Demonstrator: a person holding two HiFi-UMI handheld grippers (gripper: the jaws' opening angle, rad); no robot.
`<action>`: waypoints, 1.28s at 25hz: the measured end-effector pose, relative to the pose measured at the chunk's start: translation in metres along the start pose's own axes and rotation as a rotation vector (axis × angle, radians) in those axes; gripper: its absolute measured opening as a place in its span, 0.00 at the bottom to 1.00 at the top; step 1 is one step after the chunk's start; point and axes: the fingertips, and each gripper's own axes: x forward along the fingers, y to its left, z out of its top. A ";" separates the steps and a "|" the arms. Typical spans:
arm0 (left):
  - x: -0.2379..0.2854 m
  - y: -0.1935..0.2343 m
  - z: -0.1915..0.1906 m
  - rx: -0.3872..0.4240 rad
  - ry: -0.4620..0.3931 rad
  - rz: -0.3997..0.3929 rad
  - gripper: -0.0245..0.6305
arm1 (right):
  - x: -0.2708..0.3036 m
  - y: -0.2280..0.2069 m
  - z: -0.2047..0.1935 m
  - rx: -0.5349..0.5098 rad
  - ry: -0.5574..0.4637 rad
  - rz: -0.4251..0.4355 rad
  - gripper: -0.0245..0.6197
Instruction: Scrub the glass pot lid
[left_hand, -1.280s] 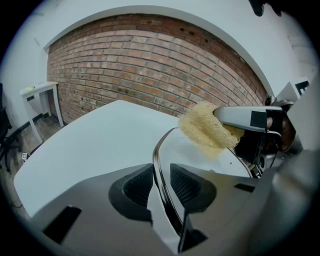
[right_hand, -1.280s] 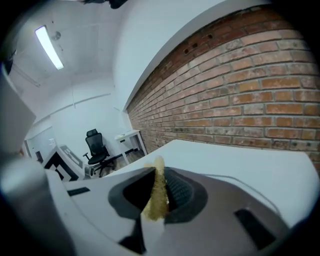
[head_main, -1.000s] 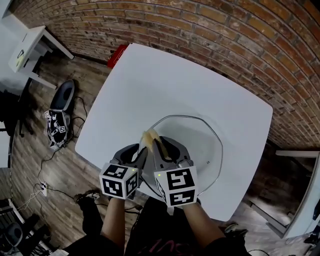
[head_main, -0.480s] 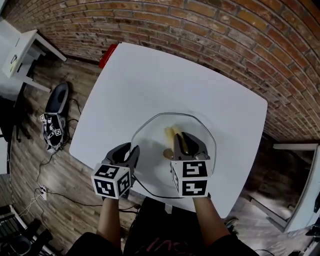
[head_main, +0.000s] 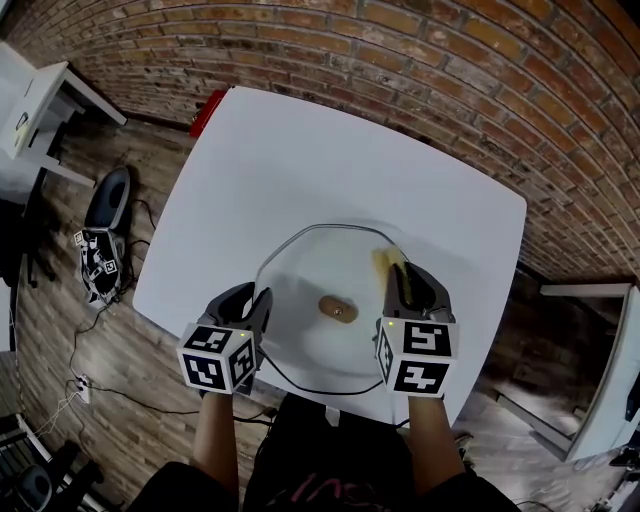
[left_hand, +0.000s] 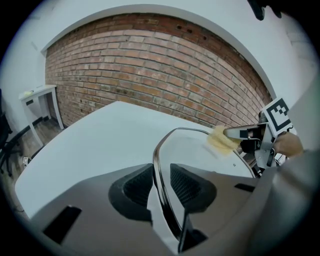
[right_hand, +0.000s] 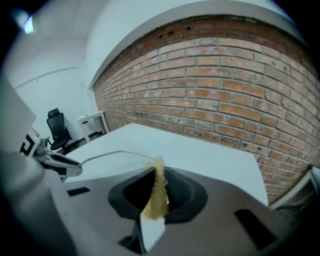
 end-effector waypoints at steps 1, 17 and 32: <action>0.000 0.000 0.000 -0.001 0.000 -0.001 0.20 | -0.004 0.012 0.004 0.004 -0.015 0.033 0.13; -0.004 0.001 -0.003 -0.015 -0.003 0.004 0.20 | 0.001 0.141 -0.037 -0.116 0.092 0.285 0.13; -0.002 -0.001 -0.002 -0.004 -0.001 0.005 0.20 | -0.014 -0.010 -0.036 -0.107 0.141 -0.059 0.13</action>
